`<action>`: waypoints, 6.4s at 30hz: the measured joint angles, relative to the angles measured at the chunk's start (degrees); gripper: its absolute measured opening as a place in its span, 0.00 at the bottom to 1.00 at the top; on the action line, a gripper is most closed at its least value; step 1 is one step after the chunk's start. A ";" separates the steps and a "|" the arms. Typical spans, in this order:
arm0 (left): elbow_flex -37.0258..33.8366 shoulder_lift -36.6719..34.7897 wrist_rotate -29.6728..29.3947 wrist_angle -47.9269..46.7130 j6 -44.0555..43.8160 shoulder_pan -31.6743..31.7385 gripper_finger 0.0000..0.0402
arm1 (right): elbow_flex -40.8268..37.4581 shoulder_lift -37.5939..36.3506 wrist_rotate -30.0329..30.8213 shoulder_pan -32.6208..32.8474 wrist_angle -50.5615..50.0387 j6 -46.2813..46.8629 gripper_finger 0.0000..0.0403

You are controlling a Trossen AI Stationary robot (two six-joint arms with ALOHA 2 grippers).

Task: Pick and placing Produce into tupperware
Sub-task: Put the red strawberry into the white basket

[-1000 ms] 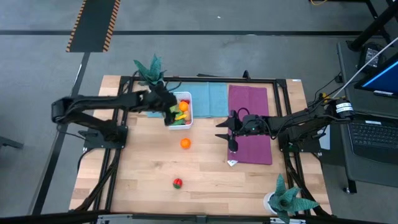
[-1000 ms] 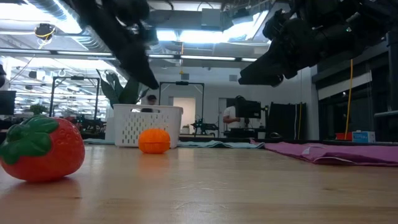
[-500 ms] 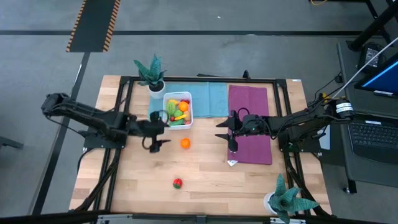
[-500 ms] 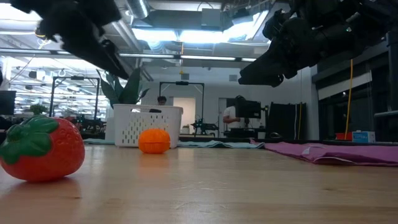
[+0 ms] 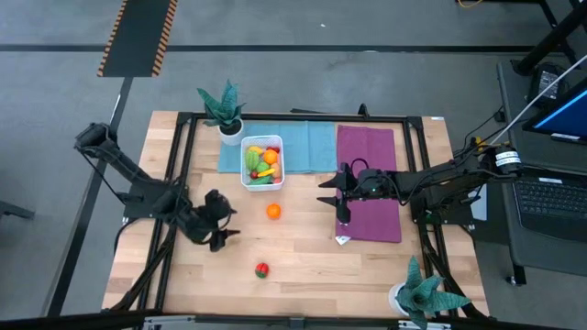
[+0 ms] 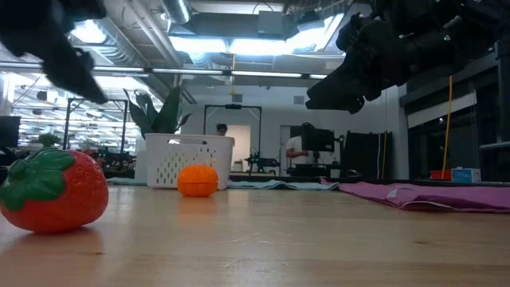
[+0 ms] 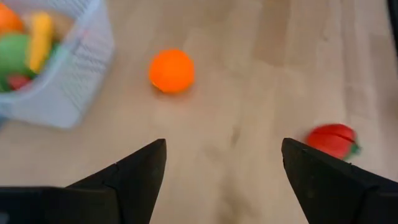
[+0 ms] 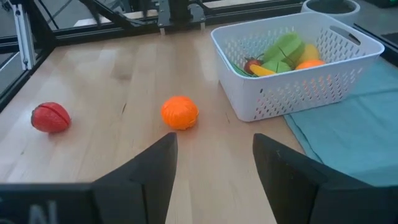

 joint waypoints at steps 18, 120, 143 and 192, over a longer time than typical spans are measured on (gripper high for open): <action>21.87 30.17 -2.35 -9.54 -36.59 -16.37 0.77 | 0.00 0.00 0.02 0.62 -1.84 0.11 0.53; 56.36 65.81 12.25 -28.13 -61.46 -2.22 0.75 | 0.01 0.00 -0.02 7.58 -9.40 -1.46 0.53; 56.22 65.23 12.54 -29.28 -58.86 -3.11 0.42 | 0.02 0.00 -0.02 7.56 -9.46 -1.33 0.53; 38.10 53.05 -54.90 -26.80 -55.52 -17.74 0.42 | 0.02 0.00 -0.04 7.56 -9.42 0.04 0.53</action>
